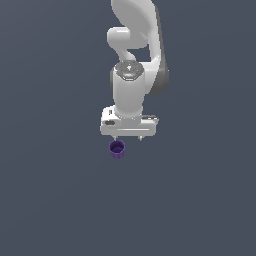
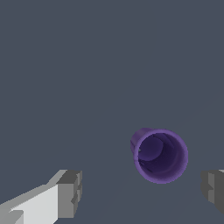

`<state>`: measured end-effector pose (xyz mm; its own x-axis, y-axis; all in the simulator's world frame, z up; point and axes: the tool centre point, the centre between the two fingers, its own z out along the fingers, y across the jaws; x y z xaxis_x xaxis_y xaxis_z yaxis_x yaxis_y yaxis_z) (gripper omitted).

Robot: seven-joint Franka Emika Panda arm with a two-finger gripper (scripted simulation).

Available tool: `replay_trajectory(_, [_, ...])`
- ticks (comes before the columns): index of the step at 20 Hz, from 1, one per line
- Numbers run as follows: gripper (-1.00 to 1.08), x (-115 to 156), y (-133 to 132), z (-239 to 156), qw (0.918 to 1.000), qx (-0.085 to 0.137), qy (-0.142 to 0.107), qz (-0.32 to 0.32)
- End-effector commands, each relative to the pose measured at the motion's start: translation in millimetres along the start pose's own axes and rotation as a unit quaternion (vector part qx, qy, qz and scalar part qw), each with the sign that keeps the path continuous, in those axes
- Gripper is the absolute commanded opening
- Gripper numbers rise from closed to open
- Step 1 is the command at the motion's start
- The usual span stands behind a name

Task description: Pick up the object and move it to a goal position.

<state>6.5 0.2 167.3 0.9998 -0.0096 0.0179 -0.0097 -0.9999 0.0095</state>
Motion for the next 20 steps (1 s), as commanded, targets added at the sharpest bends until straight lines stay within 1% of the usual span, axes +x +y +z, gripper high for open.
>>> replay_trajectory(1, [0.28, 0.0, 0.0, 0.0, 1.0000, 0.000, 0.000, 0.000])
replay_trajectory(8, [0.28, 1.9, 5.8, -5.6, 0.9999, -0.007, 0.008, -0.006])
replay_trajectory(13, [0.28, 1.6, 6.2, -5.0, 0.9999, -0.008, 0.008, -0.010])
replay_trajectory(20, [0.28, -1.8, 10.2, 0.2, 0.9984, -0.021, 0.005, -0.052])
